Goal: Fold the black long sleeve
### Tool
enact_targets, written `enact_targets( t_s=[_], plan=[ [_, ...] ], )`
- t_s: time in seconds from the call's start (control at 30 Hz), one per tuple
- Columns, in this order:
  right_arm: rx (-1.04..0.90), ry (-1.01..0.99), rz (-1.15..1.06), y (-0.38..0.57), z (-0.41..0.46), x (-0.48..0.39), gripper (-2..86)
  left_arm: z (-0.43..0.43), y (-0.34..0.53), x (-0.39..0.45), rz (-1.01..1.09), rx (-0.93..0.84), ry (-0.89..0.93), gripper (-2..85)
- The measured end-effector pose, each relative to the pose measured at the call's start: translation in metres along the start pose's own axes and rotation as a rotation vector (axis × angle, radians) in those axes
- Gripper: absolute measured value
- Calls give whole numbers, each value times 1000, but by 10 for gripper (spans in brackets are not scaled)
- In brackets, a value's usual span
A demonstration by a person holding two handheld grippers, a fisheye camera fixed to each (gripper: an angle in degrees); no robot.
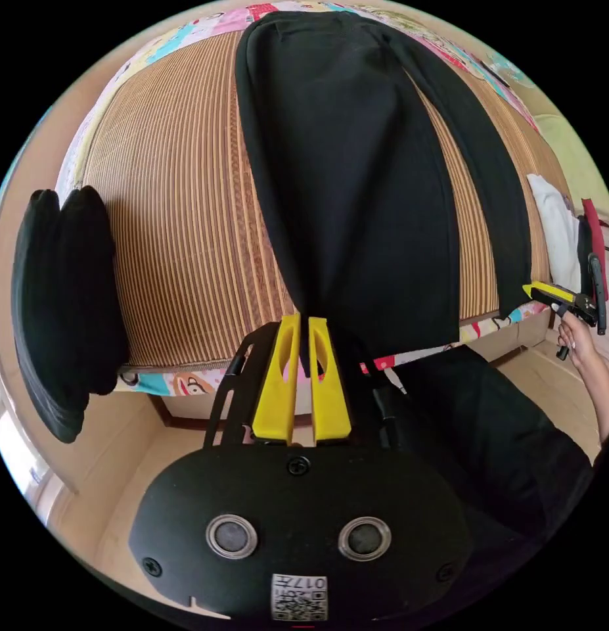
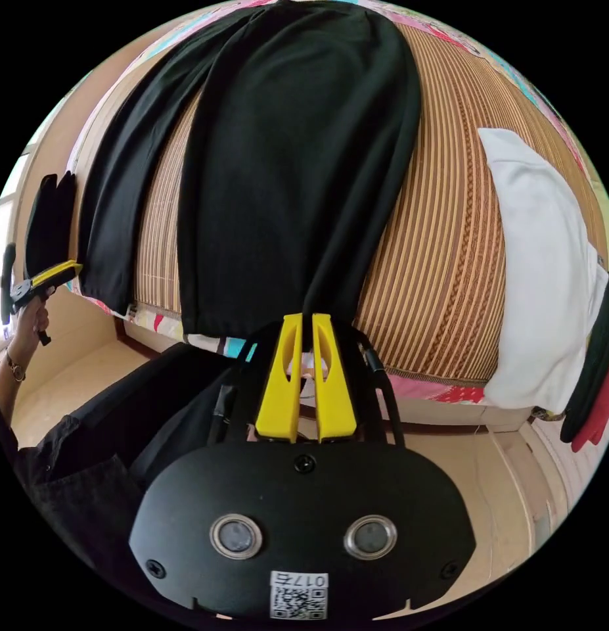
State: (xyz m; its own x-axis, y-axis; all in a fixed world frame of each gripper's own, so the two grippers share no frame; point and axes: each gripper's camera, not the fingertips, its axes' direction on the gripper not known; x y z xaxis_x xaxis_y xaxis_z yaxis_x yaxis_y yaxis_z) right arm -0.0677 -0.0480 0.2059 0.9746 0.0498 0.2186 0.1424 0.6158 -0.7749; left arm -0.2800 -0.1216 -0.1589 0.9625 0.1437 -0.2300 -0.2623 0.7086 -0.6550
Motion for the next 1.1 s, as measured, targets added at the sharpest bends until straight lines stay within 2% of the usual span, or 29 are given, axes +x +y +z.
enact_targets(
  t_s=[0.13, 0.2, 0.37, 0.43, 0.53, 0.6, 0.77, 0.83, 0.87, 0.9, 0.93, 1.0, 1.03, 1.1],
  plan=[
    [34, -34, 73, 45, -18, 37, 87, 38, 56, -22, -192, -157, 120, 42],
    [88, -64, 206, 64, -27, 82, 119, 53, 91, -35, -343, -197, 222, 69],
    [-27, -264, 227, 51, 8, 141, 126, 44, 100, -11, -425, -93, 357, 74],
    [-78, -271, 226, 46, 16, 151, 112, 24, 86, 14, -417, 4, 335, 73],
    [-115, -327, 168, 54, 6, 164, 63, -17, 48, 70, -312, 157, 364, 76],
    [-35, -370, 101, 79, -29, 166, 44, -47, 10, 123, -181, 218, 494, 91],
    [212, -600, -135, 127, -120, 145, 34, -94, -52, 242, 105, 190, 657, 145],
    [249, -716, -241, 130, -138, 135, 33, -98, -66, 281, 171, 103, 604, 148],
    [226, -782, -303, 125, -140, 132, 32, -94, -71, 302, 200, 31, 517, 142],
    [170, -809, -366, 116, -136, 134, 32, -90, -71, 315, 225, -12, 450, 103],
    [137, -808, -404, 111, -132, 136, 32, -89, -69, 317, 227, -16, 426, 84],
    [-70, -736, -557, 75, -108, 161, 37, -87, -56, 311, 210, 16, 402, 31],
    [-111, -670, -542, 61, -102, 173, 38, -88, -54, 307, 202, 27, 411, 29],
    [-109, -412, -385, -16, -97, 232, 130, -89, -45, 287, 156, 65, 472, 24]
  ],
)
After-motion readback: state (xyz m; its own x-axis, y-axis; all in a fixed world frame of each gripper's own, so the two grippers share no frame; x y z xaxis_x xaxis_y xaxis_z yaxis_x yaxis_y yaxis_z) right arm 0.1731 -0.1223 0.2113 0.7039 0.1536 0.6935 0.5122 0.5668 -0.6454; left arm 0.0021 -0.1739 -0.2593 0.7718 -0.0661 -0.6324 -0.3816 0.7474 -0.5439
